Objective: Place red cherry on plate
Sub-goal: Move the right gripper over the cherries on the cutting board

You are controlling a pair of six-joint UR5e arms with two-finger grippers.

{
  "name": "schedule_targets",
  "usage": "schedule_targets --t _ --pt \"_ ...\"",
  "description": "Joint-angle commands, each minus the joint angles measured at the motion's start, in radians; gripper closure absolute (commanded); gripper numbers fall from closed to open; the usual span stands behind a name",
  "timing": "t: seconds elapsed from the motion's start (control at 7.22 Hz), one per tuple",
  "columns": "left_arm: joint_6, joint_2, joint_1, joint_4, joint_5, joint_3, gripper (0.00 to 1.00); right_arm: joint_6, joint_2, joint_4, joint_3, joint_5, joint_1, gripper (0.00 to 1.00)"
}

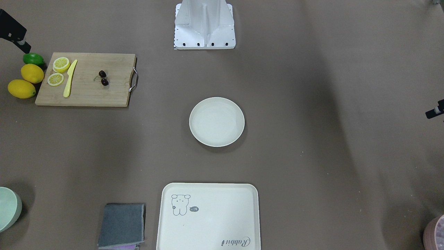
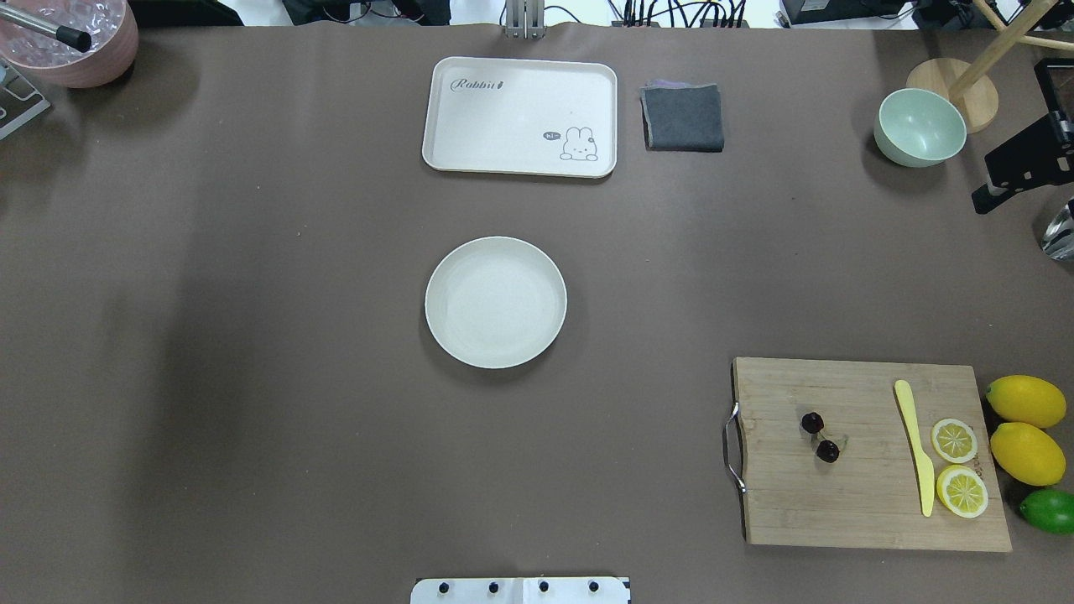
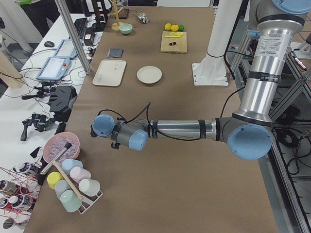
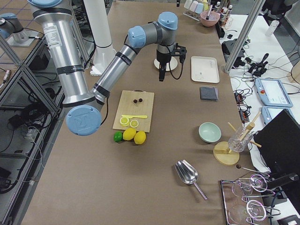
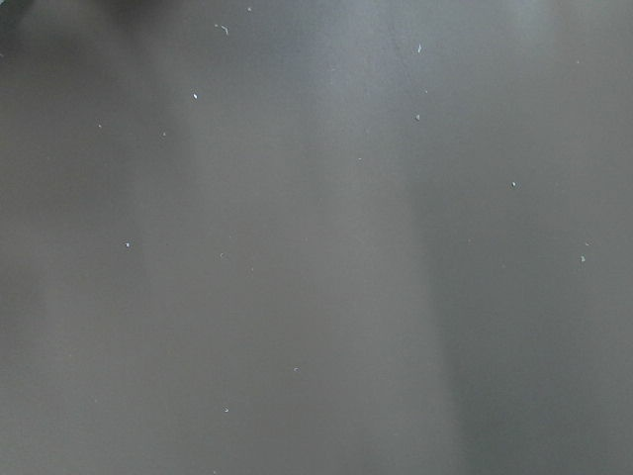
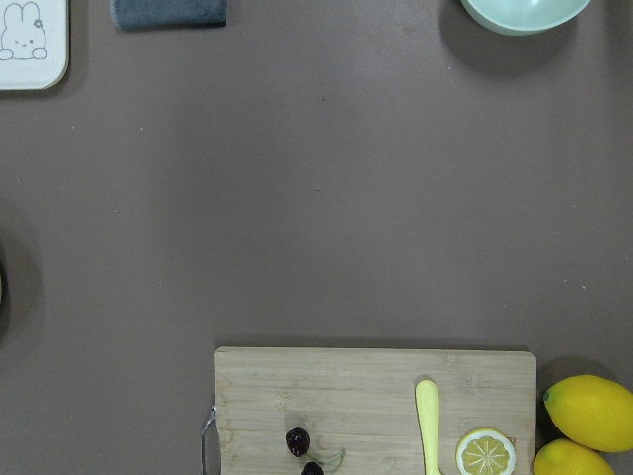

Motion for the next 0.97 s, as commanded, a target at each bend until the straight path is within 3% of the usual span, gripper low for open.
schedule_targets --t 0.0,0.28,0.42,0.83 --pt "-0.001 -0.045 0.029 0.039 -0.001 0.008 0.02 0.059 -0.014 0.003 0.015 -0.036 -0.05 0.0" --pt "-0.001 -0.046 0.032 0.039 -0.002 0.0 0.02 0.164 -0.02 0.032 0.034 -0.059 -0.144 0.0" --pt "0.002 -0.055 0.045 0.039 0.004 0.01 0.02 0.191 -0.094 0.058 0.101 -0.073 -0.188 0.0" --pt "-0.002 -0.107 0.051 0.047 0.008 0.048 0.02 0.373 -0.268 0.306 0.125 -0.246 -0.342 0.0"
